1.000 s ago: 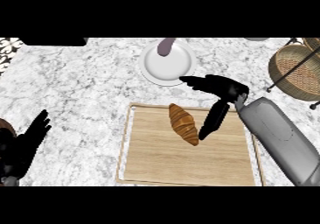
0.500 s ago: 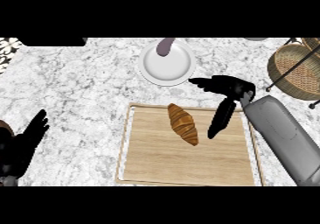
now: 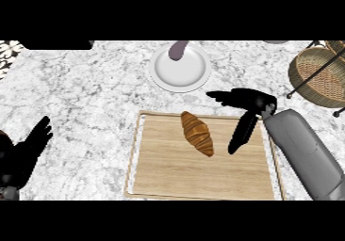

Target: Pick the croissant from the tray and place it in the tiered basket

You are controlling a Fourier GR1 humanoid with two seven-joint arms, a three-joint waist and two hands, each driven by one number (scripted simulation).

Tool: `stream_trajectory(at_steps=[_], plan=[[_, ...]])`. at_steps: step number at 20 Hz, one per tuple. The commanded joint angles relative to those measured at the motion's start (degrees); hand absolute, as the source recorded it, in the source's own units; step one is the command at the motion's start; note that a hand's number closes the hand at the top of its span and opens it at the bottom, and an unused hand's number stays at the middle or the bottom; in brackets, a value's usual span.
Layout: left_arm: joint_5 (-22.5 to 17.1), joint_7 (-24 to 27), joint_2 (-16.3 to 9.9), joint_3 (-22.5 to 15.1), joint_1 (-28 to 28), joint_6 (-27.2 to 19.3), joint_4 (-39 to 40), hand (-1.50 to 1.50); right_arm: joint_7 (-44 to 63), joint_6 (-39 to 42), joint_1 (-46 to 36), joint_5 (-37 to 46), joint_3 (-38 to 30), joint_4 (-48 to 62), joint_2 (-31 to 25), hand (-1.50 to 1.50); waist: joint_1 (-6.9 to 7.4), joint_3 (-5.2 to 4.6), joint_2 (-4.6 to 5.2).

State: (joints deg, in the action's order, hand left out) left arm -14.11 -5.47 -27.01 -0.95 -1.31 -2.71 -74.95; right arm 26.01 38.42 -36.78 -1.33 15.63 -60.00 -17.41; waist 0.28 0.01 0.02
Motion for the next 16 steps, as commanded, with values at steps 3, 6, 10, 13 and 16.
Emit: stream_trajectory(at_steps=[3,6,10,13,16], plan=[[3.67,-1.41,3.17,-0.31,-1.04,-0.47,-2.21,0.0,-7.29,-1.08,1.0,7.26,-0.92,5.33,3.8,-1.5,0.21,0.01,0.06],[4.26,1.71,3.92,1.64,-1.64,0.95,0.09,0.0,-7.63,1.08,0.9,6.71,-4.27,4.47,1.92,-1.5,0.04,0.0,0.02],[3.66,-2.69,3.11,3.36,-5.06,2.62,-7.18,0.0,-4.76,0.44,0.23,7.86,-5.39,3.65,5.56,-1.5,0.21,0.01,-0.02],[5.14,-1.31,4.25,4.06,0.13,3.77,0.07,0.0,-8.76,-2.8,1.89,12.5,-3.3,5.41,8.67,-1.5,0.01,-0.01,0.05],[4.11,-1.19,2.98,6.11,-3.33,6.17,-3.34,0.0,-9.1,-2.55,-2.86,13.36,-5.68,10.52,9.69,-1.5,0.41,0.01,0.07]])
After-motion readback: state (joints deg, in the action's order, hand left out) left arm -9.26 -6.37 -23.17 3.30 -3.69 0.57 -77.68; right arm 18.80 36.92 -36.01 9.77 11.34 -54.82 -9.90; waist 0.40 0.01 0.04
